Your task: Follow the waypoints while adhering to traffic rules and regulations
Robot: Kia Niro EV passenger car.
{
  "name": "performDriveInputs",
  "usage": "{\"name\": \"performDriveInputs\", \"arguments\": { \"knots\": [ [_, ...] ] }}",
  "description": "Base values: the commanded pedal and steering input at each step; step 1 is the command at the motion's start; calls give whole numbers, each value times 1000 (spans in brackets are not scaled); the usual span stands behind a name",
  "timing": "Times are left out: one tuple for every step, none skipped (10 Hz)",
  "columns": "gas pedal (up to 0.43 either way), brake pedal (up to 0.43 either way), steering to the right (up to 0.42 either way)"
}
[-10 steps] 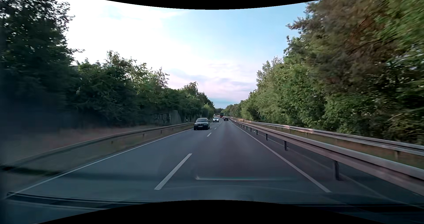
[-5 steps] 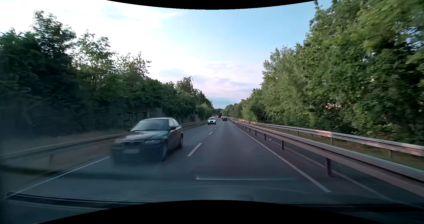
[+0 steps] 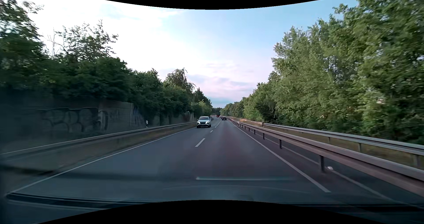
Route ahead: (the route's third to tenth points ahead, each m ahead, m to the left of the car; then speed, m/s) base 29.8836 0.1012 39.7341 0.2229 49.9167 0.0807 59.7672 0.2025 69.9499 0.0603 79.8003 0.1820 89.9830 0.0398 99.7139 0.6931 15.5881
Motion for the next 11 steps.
{"name": "performDriveInputs", "arguments": {
  "knots": [
    [98, 0, -1],
    [98, 0, -1],
    [98, 0, -1],
    [98, 0, -1],
    [98, 0, -1],
    [98, 0, -1],
    [98, 0, -1],
    [98, 0, -1],
    [98, 0, -1],
    [98, 0, -2],
    [98, 0, -2]
  ]
}}
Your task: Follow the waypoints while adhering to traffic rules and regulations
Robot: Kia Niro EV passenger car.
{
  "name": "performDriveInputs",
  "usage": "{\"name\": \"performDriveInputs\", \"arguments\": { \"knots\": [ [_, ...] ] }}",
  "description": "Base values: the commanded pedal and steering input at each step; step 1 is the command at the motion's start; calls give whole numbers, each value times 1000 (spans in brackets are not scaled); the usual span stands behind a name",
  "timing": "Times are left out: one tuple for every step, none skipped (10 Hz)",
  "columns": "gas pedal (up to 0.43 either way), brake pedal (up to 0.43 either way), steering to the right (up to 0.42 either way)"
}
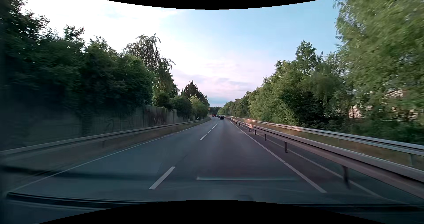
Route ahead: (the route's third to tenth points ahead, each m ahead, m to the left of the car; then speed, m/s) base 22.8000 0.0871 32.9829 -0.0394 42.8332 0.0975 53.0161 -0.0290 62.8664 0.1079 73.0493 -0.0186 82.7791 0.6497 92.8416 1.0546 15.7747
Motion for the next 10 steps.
{"name": "performDriveInputs", "arguments": {
  "knots": [
    [98, 0, -2],
    [98, 0, -3],
    [98, 0, -3],
    [98, 0, -3],
    [98, 0, -3],
    [98, 0, -3],
    [98, 0, -3],
    [98, 0, -3],
    [98, 0, -3],
    [98, 0, -3]
  ]
}}
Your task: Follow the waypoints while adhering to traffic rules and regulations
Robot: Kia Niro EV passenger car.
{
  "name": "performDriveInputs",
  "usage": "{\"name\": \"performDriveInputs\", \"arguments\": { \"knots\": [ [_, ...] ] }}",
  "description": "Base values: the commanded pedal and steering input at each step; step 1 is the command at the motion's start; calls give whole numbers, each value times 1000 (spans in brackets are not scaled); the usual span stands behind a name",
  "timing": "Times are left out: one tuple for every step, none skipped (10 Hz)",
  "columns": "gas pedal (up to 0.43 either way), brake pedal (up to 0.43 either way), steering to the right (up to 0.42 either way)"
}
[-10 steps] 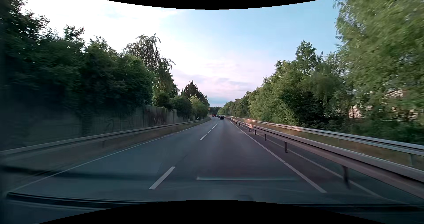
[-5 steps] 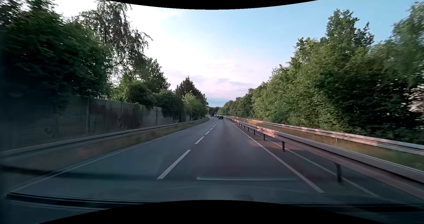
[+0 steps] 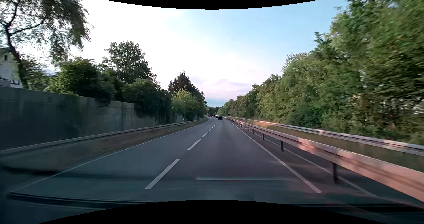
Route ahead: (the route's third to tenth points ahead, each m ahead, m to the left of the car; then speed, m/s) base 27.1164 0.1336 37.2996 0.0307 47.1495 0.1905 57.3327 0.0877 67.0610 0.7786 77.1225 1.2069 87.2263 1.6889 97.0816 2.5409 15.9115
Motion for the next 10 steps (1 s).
{"name": "performDriveInputs", "arguments": {
  "knots": [
    [98, 0, -3],
    [98, 0, -3],
    [98, 0, -3],
    [98, 0, -3],
    [98, 0, -3],
    [98, 0, -3],
    [98, 0, -3],
    [98, 0, -5],
    [98, 0, -6],
    [98, 0, -6]
  ]
}}
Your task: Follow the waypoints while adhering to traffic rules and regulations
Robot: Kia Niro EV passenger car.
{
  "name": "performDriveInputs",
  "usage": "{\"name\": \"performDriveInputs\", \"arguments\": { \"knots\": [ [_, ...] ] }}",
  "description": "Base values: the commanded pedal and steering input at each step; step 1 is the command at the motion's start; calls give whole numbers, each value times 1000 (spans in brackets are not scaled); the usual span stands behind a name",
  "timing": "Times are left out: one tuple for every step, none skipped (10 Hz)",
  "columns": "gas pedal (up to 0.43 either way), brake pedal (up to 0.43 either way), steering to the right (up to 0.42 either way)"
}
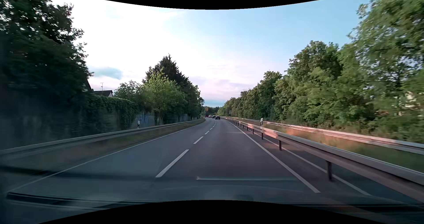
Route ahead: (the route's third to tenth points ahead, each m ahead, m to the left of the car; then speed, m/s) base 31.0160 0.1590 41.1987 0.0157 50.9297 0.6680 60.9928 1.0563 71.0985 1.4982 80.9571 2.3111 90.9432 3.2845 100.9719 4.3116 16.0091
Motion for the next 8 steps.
{"name": "performDriveInputs", "arguments": {
  "knots": [
    [98, 0, -6],
    [87, 0, -6],
    [87, 0, -6],
    [87, 0, -6],
    [87, 0, -6],
    [87, 0, -5],
    [87, 0, -5],
    [87, 0, -5]
  ]
}}
